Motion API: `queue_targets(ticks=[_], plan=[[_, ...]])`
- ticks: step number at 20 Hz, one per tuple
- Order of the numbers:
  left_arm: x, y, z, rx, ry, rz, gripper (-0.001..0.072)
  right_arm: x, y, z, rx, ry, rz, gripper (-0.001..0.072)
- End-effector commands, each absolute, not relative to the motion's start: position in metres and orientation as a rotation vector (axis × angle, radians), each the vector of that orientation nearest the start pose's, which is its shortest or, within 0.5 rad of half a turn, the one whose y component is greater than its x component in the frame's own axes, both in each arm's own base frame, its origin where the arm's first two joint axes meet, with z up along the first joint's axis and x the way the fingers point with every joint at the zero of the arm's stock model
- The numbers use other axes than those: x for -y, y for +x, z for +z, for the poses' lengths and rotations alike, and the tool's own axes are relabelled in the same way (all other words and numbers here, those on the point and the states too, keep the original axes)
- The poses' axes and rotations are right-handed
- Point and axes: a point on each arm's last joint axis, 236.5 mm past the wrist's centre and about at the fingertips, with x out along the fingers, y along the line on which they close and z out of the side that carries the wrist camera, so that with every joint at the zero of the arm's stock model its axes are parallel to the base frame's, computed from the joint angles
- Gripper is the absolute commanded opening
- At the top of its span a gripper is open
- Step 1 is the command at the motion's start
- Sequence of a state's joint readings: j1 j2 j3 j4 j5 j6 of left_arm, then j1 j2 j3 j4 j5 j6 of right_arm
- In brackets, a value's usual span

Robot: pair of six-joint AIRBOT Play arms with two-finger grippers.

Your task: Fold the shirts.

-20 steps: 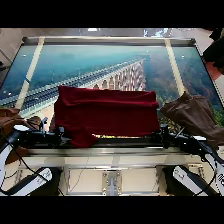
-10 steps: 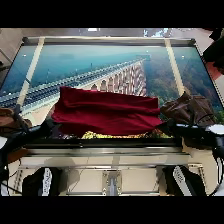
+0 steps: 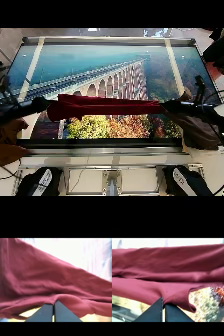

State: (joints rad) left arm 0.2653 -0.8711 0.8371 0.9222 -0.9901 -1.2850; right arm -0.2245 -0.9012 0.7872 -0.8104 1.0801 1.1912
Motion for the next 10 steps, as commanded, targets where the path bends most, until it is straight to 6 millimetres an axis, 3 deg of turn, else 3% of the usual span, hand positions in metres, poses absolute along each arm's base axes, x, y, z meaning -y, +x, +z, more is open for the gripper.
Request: queue_targets(ticks=[1, 5, 7, 10], plan=[[0.021, 0.419, 0.032, -0.951, -0.241, -0.161, 0.0012, -0.072, 0.359, 0.004, -1.089, 0.471, 0.282, 0.0011], [0.025, 0.469, -0.018, -0.965, -0.047, -0.153, 0.0012, -0.068, 0.380, -0.065, -1.173, 0.496, 0.205, 0.0011], [0.022, 0.485, -0.037, -0.957, 0.015, -0.126, 0.0012, -0.057, 0.397, -0.081, -1.133, 0.514, 0.133, 0.0011], [0.012, 0.493, -0.059, -0.972, 0.070, -0.086, 0.0012, -0.044, 0.417, -0.088, -1.078, 0.517, 0.073, 0.0012]])
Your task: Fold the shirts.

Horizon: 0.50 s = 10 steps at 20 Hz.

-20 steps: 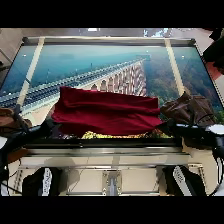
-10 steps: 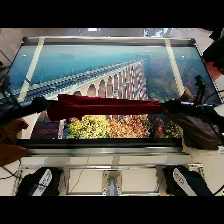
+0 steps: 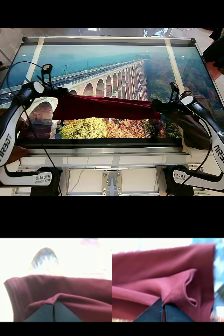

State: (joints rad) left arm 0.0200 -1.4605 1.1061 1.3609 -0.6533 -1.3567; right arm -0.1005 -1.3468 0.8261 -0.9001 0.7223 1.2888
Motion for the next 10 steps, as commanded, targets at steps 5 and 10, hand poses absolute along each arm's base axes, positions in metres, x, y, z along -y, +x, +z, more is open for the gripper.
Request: queue_targets(ticks=[5, 10], plan=[[0.013, 0.492, -0.073, -1.000, 0.061, -0.088, 0.0029, -0.041, 0.440, -0.070, -1.012, 0.528, 0.072, 0.0020], [0.017, 0.493, -0.024, -0.912, 0.058, -0.094, 0.0700, -0.058, 0.464, -0.002, -0.983, 0.512, 0.202, 0.0038]])
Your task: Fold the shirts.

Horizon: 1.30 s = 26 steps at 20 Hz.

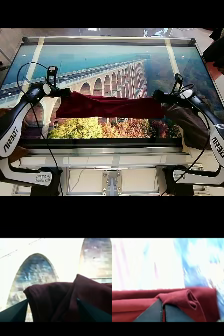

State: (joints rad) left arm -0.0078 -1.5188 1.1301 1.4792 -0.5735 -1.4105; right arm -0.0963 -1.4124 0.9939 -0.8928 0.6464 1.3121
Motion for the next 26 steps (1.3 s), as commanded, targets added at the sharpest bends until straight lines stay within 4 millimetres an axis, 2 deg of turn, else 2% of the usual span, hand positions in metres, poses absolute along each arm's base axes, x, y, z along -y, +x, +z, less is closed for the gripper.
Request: queue_targets(ticks=[1, 2, 3, 4, 5, 6, 9, 10, 13, 16, 19, 20, 22, 24, 26], plan=[[0.017, 0.494, -0.004, -0.873, 0.060, -0.093, 0.0699, -0.066, 0.455, 0.008, -1.035, 0.477, 0.255, 0.0041], [0.017, 0.494, 0.018, -0.827, 0.061, -0.091, 0.0700, -0.067, 0.443, 0.014, -1.095, 0.416, 0.290, 0.0074], [0.017, 0.492, 0.040, -0.783, 0.062, -0.090, 0.0699, -0.065, 0.427, 0.018, -1.163, 0.354, 0.318, 0.0183], [0.017, 0.490, 0.061, -0.740, 0.064, -0.088, 0.0699, -0.063, 0.413, 0.021, -1.221, 0.309, 0.335, 0.0390], [0.018, 0.487, 0.083, -0.695, 0.065, -0.088, 0.0699, -0.057, 0.401, 0.022, -1.275, 0.260, 0.335, 0.0522], [0.020, 0.483, 0.103, -0.654, 0.054, -0.091, 0.0699, -0.047, 0.394, 0.022, -1.315, 0.215, 0.315, 0.0521], [0.028, 0.474, 0.140, -0.575, 0.019, -0.106, 0.0699, -0.002, 0.397, 0.023, -1.330, 0.077, 0.166, 0.0520], [0.029, 0.472, 0.145, -0.565, 0.020, -0.109, 0.0699, 0.013, 0.395, 0.019, -1.343, 0.099, 0.090, 0.0520], [0.032, 0.472, 0.143, -0.571, 0.021, -0.114, 0.0699, 0.032, 0.381, -0.004, -1.404, 0.221, 0.048, 0.0520], [0.038, 0.473, 0.140, -0.578, 0.025, -0.128, 0.0699, 0.027, 0.352, -0.029, -1.473, 0.448, 0.146, 0.0520], [0.048, 0.472, 0.137, -0.583, 0.031, -0.148, 0.0699, 0.013, 0.328, -0.034, -1.471, 0.711, 0.269, 0.0519], [0.051, 0.472, 0.136, -0.586, 0.033, -0.154, 0.0699, 0.011, 0.321, -0.036, -1.472, 0.779, 0.278, 0.0519], [0.058, 0.471, 0.135, -0.591, 0.037, -0.168, 0.0699, 0.015, 0.309, -0.053, -1.478, 0.831, 0.250, 0.0520], [0.064, 0.470, 0.135, -0.590, 0.041, -0.182, 0.0699, 0.024, 0.314, -0.073, -1.434, 0.835, 0.175, 0.0520], [0.069, 0.469, 0.135, -0.590, 0.044, -0.191, 0.0699, 0.032, 0.333, -0.082, -1.351, 0.797, 0.123, 0.0520]])
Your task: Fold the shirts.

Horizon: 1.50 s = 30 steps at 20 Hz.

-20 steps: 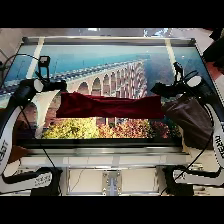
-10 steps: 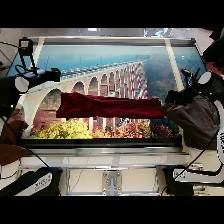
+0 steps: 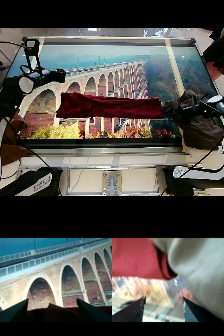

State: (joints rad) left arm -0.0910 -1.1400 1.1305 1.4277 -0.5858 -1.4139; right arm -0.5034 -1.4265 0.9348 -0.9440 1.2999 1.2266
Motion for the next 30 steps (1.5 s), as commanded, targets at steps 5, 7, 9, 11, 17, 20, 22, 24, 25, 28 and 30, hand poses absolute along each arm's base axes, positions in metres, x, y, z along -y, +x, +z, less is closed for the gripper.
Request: queue_targets(ticks=[5, 7, 9, 11, 17, 20, 22, 24, 25, 28, 30], plan=[[0.069, 0.469, 0.135, -0.591, 0.044, -0.191, 0.0699, 0.015, 0.350, -0.097, -1.341, 0.817, 0.135, 0.0519], [0.069, 0.469, 0.135, -0.591, 0.044, -0.191, 0.0699, -0.003, 0.349, -0.106, -1.375, 0.865, 0.177, 0.0519], [0.069, 0.469, 0.135, -0.591, 0.044, -0.191, 0.0699, -0.019, 0.356, -0.108, -1.365, 0.874, 0.230, 0.0505], [0.069, 0.469, 0.134, -0.592, 0.044, -0.191, 0.0699, -0.032, 0.366, -0.105, -1.333, 0.871, 0.266, 0.0447], [0.082, 0.471, 0.097, -0.695, -0.032, -0.219, 0.0157, -0.055, 0.392, -0.073, -1.216, 0.975, 0.371, 0.0015], [0.122, 0.460, 0.047, -0.852, -0.106, -0.308, 0.0016, -0.067, 0.394, -0.032, -1.202, 0.953, 0.511, 0.0015], [0.173, 0.438, 0.011, -0.970, -0.094, -0.450, 0.0015, -0.070, 0.399, 0.005, -1.159, 0.920, 0.571, 0.0015], [0.237, 0.416, -0.018, -1.029, -0.098, -0.614, 0.0015, -0.073, 0.402, 0.042, -1.121, 0.888, 0.604, 0.0014], [0.268, 0.404, -0.032, -1.048, -0.104, -0.683, 0.0015, -0.077, 0.404, 0.058, -1.100, 0.862, 0.614, 0.0014], [0.327, 0.377, -0.075, -1.122, -0.134, -0.755, 0.0015, -0.110, 0.405, 0.094, -1.070, 0.770, 0.689, 0.0014], [0.347, 0.369, -0.095, -1.170, -0.158, -0.773, 0.0015, -0.146, 0.403, 0.109, -1.070, 0.712, 0.760, 0.0014]])
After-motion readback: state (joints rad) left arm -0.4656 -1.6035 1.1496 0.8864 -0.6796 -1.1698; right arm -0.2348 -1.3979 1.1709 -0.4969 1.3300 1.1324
